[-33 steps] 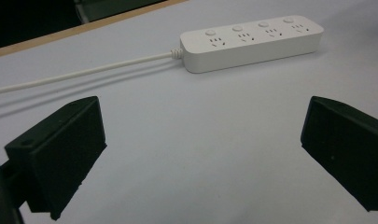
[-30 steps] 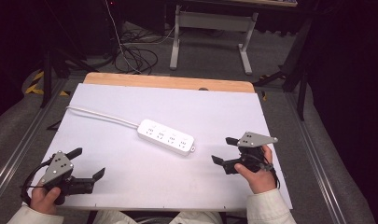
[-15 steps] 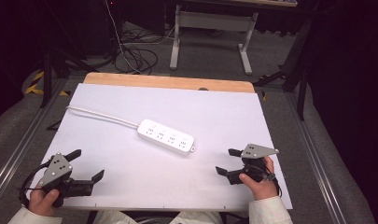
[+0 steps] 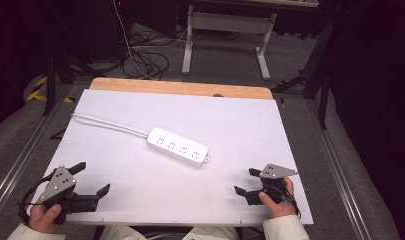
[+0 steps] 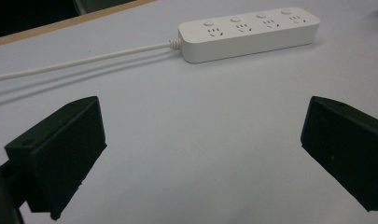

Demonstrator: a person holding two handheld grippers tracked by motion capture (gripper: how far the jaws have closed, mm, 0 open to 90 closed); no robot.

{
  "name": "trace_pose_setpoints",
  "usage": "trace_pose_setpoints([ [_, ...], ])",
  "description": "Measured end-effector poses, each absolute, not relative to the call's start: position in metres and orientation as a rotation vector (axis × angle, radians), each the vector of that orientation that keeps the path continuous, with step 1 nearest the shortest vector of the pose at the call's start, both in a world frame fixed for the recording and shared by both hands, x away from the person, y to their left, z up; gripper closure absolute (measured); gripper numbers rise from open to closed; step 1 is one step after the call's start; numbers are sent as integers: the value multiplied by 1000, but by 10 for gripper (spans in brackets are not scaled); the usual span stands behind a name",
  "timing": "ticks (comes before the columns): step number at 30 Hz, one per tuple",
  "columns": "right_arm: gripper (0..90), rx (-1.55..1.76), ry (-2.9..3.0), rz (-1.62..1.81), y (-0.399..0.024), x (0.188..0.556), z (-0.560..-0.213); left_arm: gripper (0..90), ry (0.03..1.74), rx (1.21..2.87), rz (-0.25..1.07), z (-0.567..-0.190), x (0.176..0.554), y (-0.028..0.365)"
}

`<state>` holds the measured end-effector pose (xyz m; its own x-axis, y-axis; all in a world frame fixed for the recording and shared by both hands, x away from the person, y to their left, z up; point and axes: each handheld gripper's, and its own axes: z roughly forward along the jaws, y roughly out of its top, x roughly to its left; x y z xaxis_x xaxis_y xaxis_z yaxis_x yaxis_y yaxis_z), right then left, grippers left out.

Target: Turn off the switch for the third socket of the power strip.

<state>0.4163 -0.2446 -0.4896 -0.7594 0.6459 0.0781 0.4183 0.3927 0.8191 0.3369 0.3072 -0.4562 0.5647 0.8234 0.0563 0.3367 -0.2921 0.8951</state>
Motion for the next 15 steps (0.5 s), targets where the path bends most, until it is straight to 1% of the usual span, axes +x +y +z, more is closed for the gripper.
trace_pose_setpoints([
  [4,128,932,2412,1283,-243,417,-492,3,946,1861,653,-457,339,308],
  [15,128,900,2342,1282,-244,415,-487,3,932,1826,689,-458,341,312],
])
